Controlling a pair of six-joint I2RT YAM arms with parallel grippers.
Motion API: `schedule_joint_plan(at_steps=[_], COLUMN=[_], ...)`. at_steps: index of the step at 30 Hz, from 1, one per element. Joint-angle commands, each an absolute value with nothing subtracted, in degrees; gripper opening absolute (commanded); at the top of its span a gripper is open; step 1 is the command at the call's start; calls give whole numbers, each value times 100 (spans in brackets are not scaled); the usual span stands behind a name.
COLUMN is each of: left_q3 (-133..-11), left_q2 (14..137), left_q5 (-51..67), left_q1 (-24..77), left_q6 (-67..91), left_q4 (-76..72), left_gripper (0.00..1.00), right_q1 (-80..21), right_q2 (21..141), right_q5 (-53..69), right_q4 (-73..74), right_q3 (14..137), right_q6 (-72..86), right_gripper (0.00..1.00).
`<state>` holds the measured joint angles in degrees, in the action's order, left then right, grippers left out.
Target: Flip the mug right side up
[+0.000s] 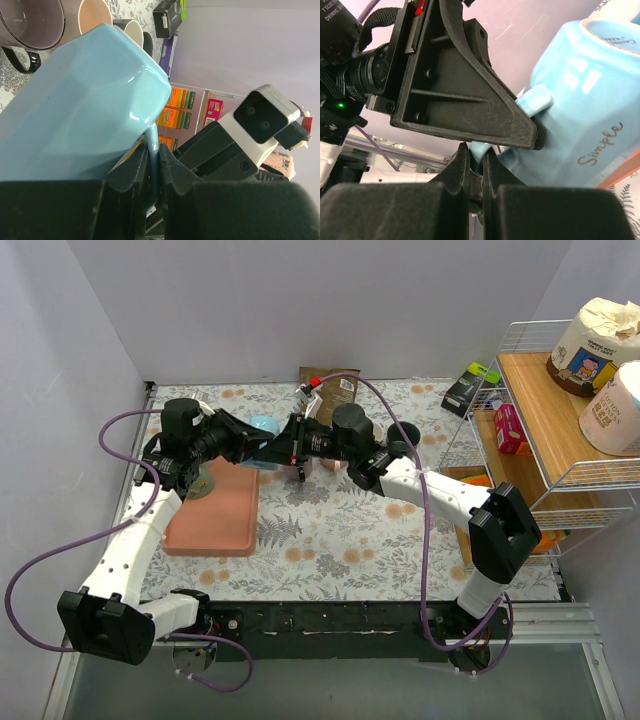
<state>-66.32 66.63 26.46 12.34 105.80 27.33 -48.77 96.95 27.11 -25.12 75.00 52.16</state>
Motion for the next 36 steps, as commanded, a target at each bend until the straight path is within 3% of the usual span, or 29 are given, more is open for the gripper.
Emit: schedule_joint_plan(at_steps=[1, 2, 4, 5, 11, 19, 23, 26, 36], left_q3=[-6654, -6653, -6697, -6758, -6803, -5864, -4854, -4272, -3603], left_q2=[6311, 6311, 6302, 6319, 6215, 5354, 4695, 4448, 4937], left_q5=[2883, 2865, 2761, 2725, 2347, 2004, 2538, 3128, 2418], left_q1=[1274, 1274, 1274, 1274, 1274, 1274, 1283, 1327, 2546], left_q6=[10591, 10530, 10424, 10337, 9546, 8816, 8684, 8824, 9001], left_q4=[2302, 2320, 2451, 2513, 3243, 3165, 2507, 1804, -490], left_gripper=[1, 19, 41, 59, 96, 98, 98, 94, 83], right_q1=[-4939, -4931, -4939, -4931, -4808, -4176, -4078, -4087, -4096], right_q2=[9651, 9616, 9458, 9387, 8694, 7753, 7567, 7611, 7550], right_q5=[2830, 2839, 2821, 2804, 2497, 1837, 1688, 1618, 1151], right_q4=[-2997, -3006, -3006, -2954, -2374, -2012, -1960, -1890, -2434], right_q3=[7647, 7594, 7471, 7427, 7111, 5942, 5941, 6196, 6240], right_q6=[5484, 5519, 5555, 5555, 5668, 7548, 8208, 8604, 9905], right_gripper=[1, 1, 1, 1, 1, 1, 1, 1, 1])
